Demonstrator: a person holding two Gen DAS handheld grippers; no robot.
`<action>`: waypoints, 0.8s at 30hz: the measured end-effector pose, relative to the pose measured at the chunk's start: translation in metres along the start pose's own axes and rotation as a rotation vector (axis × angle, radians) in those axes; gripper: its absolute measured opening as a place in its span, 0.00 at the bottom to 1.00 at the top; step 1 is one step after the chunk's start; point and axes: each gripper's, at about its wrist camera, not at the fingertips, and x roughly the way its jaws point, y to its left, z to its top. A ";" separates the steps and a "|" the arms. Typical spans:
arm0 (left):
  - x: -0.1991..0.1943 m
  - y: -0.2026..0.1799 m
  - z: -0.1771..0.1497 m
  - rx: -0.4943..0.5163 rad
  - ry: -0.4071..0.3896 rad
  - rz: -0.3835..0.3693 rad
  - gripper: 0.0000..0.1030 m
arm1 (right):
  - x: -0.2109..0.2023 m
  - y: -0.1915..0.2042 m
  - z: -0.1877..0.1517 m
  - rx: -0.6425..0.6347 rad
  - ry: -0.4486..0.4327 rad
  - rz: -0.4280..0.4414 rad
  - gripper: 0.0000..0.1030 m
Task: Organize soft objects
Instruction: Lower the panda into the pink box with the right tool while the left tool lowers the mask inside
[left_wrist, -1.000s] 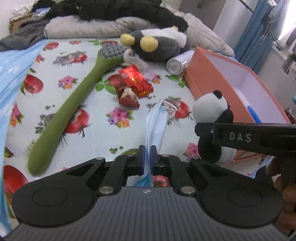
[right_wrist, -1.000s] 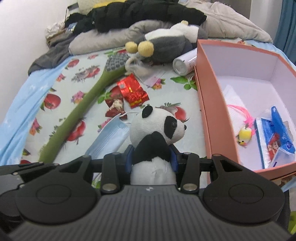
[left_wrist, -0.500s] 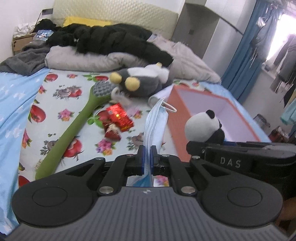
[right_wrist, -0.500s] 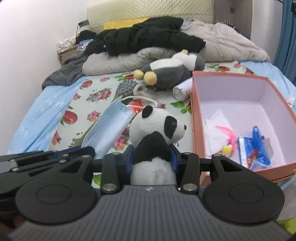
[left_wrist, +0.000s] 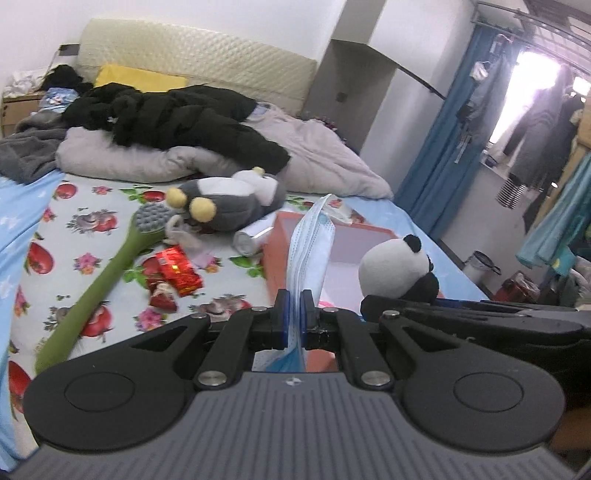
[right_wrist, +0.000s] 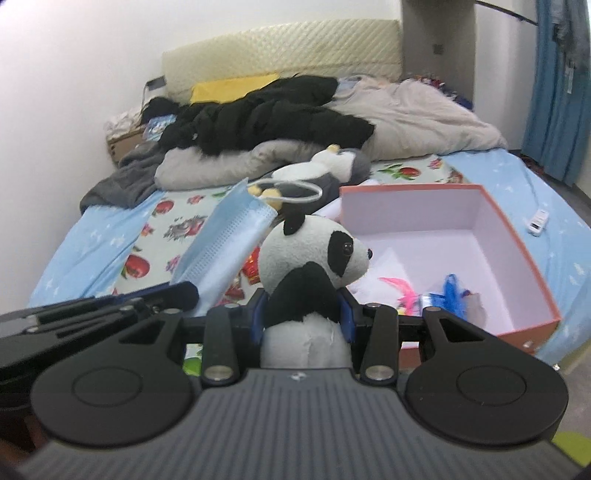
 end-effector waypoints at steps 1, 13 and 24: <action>-0.001 -0.005 0.000 0.008 0.003 -0.009 0.07 | -0.006 -0.004 -0.001 0.011 -0.007 -0.006 0.42; 0.020 -0.064 -0.012 0.086 0.085 -0.097 0.07 | -0.044 -0.052 -0.019 0.125 -0.036 -0.068 0.42; 0.109 -0.090 0.012 0.103 0.171 -0.071 0.07 | -0.003 -0.111 -0.006 0.191 0.019 -0.081 0.42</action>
